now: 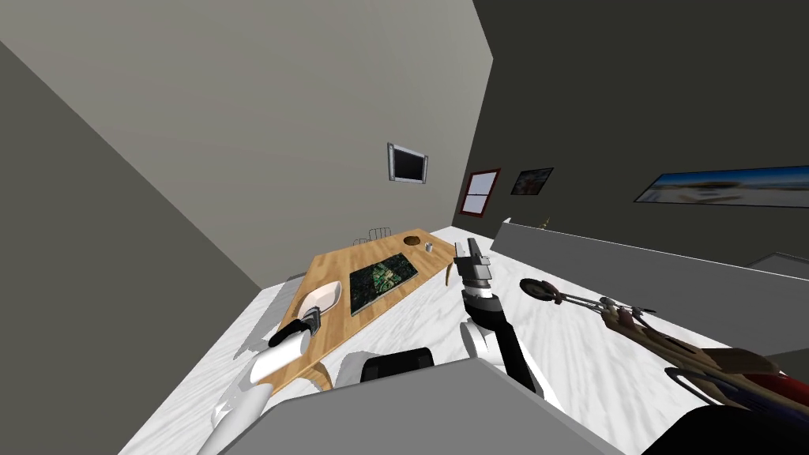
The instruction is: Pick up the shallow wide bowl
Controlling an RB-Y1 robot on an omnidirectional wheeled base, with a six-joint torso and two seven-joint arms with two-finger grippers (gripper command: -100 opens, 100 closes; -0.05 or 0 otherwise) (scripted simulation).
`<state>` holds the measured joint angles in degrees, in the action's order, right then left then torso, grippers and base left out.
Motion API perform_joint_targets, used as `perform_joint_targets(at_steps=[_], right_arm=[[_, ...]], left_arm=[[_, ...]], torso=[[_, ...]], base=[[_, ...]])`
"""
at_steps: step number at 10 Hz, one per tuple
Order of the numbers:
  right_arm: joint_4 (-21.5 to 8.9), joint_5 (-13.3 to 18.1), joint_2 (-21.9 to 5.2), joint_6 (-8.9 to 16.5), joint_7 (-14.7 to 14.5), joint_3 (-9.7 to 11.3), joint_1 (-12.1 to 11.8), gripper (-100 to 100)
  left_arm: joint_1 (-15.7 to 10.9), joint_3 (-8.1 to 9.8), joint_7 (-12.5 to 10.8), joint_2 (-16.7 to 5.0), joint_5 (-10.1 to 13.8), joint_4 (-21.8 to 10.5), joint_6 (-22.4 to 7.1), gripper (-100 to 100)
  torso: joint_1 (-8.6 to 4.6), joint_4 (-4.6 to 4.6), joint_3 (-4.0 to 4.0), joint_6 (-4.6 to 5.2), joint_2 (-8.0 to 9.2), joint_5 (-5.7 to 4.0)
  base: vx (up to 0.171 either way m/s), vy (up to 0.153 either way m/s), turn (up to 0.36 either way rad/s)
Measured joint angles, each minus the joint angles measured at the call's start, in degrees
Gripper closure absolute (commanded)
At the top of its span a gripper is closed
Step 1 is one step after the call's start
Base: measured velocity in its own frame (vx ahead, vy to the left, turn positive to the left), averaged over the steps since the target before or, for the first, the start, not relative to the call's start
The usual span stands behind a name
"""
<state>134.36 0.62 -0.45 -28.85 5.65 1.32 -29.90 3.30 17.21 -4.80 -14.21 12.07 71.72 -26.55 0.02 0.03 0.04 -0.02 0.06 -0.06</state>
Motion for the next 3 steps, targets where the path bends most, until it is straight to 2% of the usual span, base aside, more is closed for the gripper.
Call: perform_joint_targets(at_steps=[1, 2, 3], right_arm=[[0.0, 0.0, 0.0, 0.0, 0.0, 0.0, 0.0, 0], [0.0, 0.0, 0.0, 0.0, 0.0, 0.0, 0.0, 0], [0.0, 0.0, 0.0, 0.0, 0.0, 0.0, 0.0, 0]], left_arm=[[0.2, 0.1, 0.0, -0.4, 0.4, 0.9, -0.7, 100], [0.3, 0.28, 0.0, -0.6, 0.5, 2.0, -1.7, 100], [0.4, 0.29, 0.0, -0.5, 0.5, 2.1, -2.0, 0]], torso=[[-0.15, 0.03, 0.09, -0.01, 0.17, -0.04], [-0.24, 0.07, 0.17, -0.01, 0.3, -0.06], [-0.17, 0.07, 0.14, -0.01, 0.22, -0.06]], base=[[-0.078, -0.057, -0.003], [-0.033, -0.024, 0.004], [-0.006, -0.005, 0.001]])
